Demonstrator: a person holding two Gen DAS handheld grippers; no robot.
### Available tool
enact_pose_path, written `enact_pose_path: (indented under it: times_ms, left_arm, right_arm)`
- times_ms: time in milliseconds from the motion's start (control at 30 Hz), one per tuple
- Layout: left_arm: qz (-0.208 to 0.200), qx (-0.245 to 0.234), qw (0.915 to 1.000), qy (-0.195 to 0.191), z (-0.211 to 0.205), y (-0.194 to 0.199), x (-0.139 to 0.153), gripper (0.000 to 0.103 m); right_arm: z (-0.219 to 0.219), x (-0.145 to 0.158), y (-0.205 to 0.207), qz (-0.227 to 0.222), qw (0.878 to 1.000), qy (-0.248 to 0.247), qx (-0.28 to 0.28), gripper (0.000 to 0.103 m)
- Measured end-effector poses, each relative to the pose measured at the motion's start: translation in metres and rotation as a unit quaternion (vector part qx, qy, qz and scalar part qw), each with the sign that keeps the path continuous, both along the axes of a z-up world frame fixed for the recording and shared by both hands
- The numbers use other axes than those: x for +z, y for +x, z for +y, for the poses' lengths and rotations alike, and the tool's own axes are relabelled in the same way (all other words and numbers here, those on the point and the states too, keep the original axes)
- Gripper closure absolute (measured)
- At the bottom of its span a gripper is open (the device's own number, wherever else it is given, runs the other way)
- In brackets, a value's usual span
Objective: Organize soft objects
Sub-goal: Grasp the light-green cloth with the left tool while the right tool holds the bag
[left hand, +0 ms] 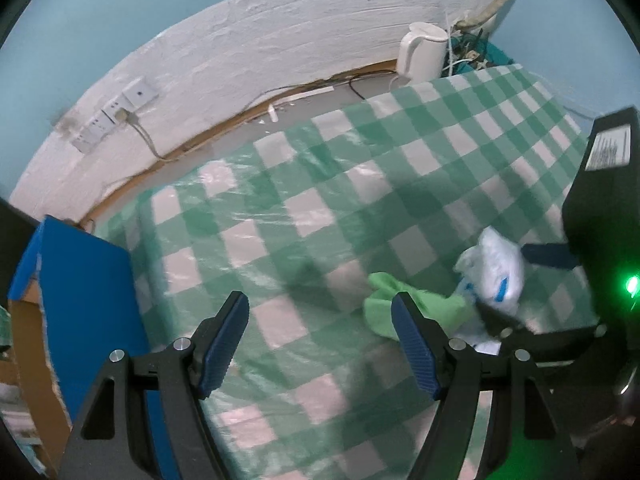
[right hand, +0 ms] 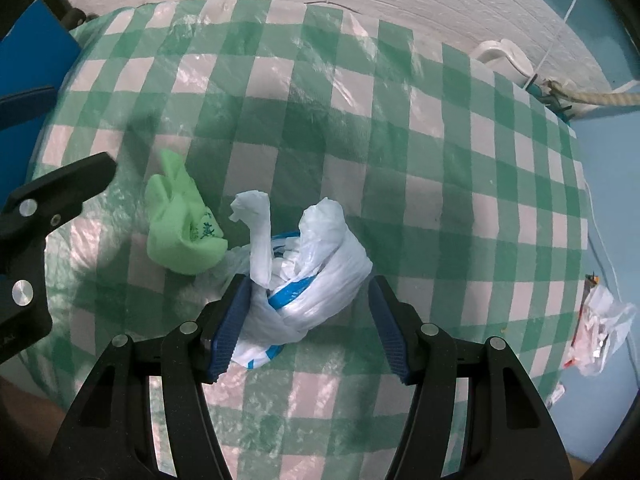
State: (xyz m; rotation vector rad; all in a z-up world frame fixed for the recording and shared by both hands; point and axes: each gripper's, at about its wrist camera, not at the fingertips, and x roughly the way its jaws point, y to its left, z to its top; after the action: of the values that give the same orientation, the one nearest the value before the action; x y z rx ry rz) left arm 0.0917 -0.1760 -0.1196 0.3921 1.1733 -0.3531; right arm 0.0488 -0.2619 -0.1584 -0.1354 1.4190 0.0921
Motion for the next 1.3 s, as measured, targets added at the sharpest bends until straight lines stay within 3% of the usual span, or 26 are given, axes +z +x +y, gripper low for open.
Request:
enact_pose_path:
  times_ms: [400, 633, 767, 933, 1000, 1167, 1300]
  left_arm:
    - [0.046, -0.015, 0.9988, -0.009, -0.024, -0.008, -0.026, 0.026]
    - [0.064, -0.010, 0.9970, -0.042, -0.026, -0.007, -0.035, 0.023]
    - [0.097, 0.003, 0.9929, -0.070, -0.019, -0.004, -0.044, 0.022]
    - [0.103, 0.001, 0.9919, -0.073, -0.019, -0.006, -0.050, 0.022]
    - [0.099, -0.012, 0.9929, -0.066, -0.024, -0.012, -0.050, 0.028]
    - [0.081, -0.051, 0.9942, -0.049, -0.042, -0.034, -0.048, 0.069]
    - [0.070, -0.069, 0.9944, -0.037, -0.048, -0.045, -0.043, 0.078]
  right_arm:
    - [-0.023, -0.008, -0.003, -0.001, 1.000, 0.012, -0.025, 0.042]
    - [-0.029, -0.007, -0.009, -0.001, 0.999, 0.015, -0.037, 0.042]
    - [-0.040, -0.006, -0.011, -0.002, 0.999, 0.022, -0.046, 0.042]
    - [-0.054, 0.003, -0.012, -0.011, 0.997, 0.024, -0.069, 0.042]
    - [-0.059, 0.004, -0.010, -0.011, 0.996, 0.036, -0.079, 0.042]
    - [-0.065, -0.001, -0.007, 0.002, 0.992, 0.065, -0.108, 0.042]
    - [-0.072, -0.007, -0.002, 0.005, 0.986, 0.091, -0.137, 0.042]
